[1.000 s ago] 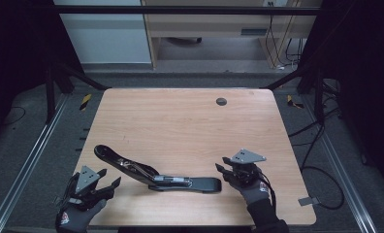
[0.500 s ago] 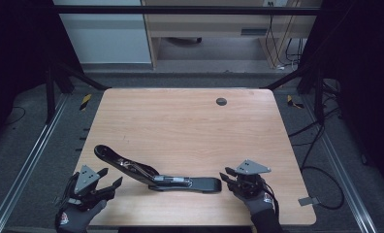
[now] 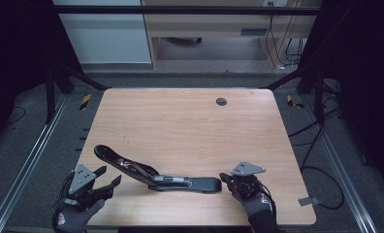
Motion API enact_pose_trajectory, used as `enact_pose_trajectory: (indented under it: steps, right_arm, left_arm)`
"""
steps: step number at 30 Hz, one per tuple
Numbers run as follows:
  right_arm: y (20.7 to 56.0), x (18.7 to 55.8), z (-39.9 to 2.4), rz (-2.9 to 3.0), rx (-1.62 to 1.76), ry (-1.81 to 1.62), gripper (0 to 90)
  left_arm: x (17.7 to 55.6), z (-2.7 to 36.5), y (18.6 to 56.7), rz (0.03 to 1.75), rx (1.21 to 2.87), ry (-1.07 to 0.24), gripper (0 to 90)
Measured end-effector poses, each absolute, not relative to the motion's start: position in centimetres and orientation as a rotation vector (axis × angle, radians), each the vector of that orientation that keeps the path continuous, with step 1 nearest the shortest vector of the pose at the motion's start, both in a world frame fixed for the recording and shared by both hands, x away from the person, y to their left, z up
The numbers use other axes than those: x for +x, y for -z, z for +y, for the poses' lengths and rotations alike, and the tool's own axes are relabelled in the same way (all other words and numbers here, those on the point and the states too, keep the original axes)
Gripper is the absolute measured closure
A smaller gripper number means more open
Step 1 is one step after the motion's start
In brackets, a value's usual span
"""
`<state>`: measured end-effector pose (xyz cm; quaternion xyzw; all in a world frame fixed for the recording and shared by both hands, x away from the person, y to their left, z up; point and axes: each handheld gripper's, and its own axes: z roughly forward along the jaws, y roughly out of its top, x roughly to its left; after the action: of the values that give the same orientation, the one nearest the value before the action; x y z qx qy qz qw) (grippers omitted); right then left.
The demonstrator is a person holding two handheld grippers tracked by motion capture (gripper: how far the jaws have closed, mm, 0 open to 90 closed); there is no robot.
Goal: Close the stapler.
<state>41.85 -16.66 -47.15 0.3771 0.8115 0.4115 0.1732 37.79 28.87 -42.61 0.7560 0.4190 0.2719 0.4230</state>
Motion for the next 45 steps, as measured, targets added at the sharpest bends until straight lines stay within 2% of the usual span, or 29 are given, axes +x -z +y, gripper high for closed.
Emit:
enact_pose_trajectory:
  steps: [22,45]
  right_arm:
    - [47.4,41.3,-15.3,2.339,1.041,-1.16,90.0]
    - [48.0,41.4,-14.1,2.375,1.028,-1.155,90.0]
  left_arm:
    - [37.2,28.3,41.0,1.018,1.846,-0.69,34.6]
    - [39.1,28.2,39.1,1.03,1.796,-0.702,34.6]
